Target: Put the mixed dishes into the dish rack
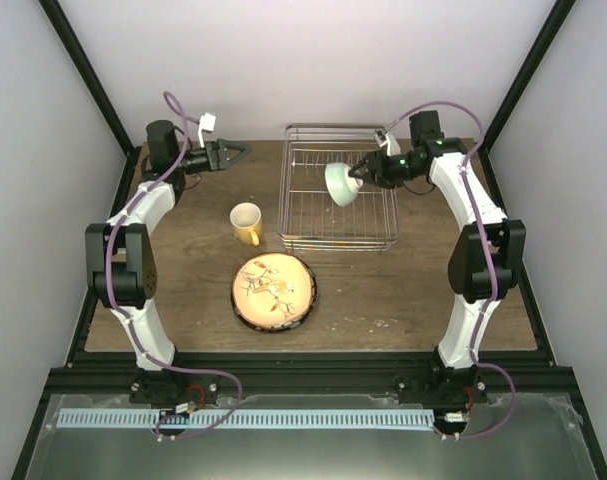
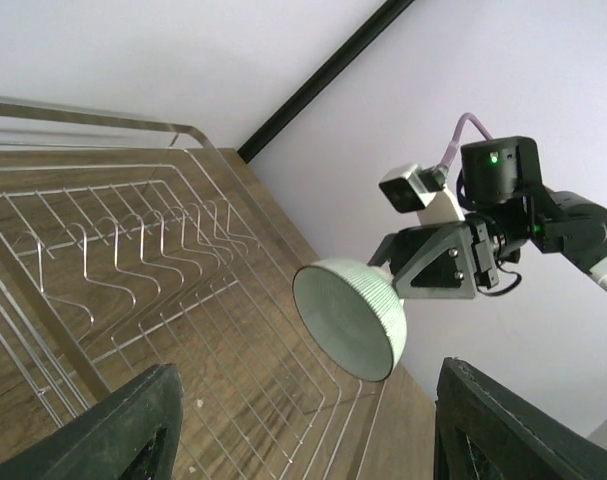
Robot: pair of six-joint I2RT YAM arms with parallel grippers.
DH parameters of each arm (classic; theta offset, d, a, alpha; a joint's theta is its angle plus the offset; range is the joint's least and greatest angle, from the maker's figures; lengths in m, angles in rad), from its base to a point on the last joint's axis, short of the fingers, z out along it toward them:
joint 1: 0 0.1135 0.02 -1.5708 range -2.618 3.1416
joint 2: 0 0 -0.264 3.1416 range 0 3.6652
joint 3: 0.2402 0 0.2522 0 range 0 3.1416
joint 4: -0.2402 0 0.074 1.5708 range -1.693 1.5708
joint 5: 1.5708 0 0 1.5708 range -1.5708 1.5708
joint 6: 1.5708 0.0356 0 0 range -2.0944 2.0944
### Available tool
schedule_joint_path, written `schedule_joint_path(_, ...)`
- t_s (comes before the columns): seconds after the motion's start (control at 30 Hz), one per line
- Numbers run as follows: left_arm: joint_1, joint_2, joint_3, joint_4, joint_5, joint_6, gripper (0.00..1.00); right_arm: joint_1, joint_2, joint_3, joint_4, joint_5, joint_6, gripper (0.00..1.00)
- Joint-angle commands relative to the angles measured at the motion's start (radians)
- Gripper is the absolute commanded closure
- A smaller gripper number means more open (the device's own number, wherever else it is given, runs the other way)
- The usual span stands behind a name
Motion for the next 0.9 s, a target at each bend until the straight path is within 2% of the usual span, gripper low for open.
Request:
schedule_joint_path(0.0, -0.002, -0.032, -0.019, -0.031, -0.003, 0.049, 0.29, 0.015, -0.046, 0.026, -0.137, 0.172, -0.084, 0.85)
schedule_joint_path(0.07, -0.001, -0.029, -0.018, -0.033, -0.002, 0.051, 0.29, 0.029, -0.041, 0.051, -0.190, 0.256, -0.097, 0.85)
schedule_joint_path(0.2, -0.002, -0.026, -0.021, -0.032, -0.004, 0.050, 0.29, 0.056, -0.039, 0.071, -0.258, 0.327, -0.101, 0.86)
schedule_joint_path(0.33, -0.002, -0.028, -0.030, -0.032, -0.005, 0.056, 0.29, 0.095, -0.030, 0.077, -0.326, 0.483, -0.098, 0.86)
schedule_joint_path(0.7, -0.003, -0.028, -0.040, -0.042, -0.010, 0.068, 0.30, 0.127, 0.028, 0.089, -0.352, 0.756, -0.060, 0.89)
schedule_joint_path(0.87, -0.002, -0.023, -0.031, -0.059, -0.012, 0.078, 0.30, 0.129, 0.048, 0.076, -0.341, 0.795, -0.058, 0.89)
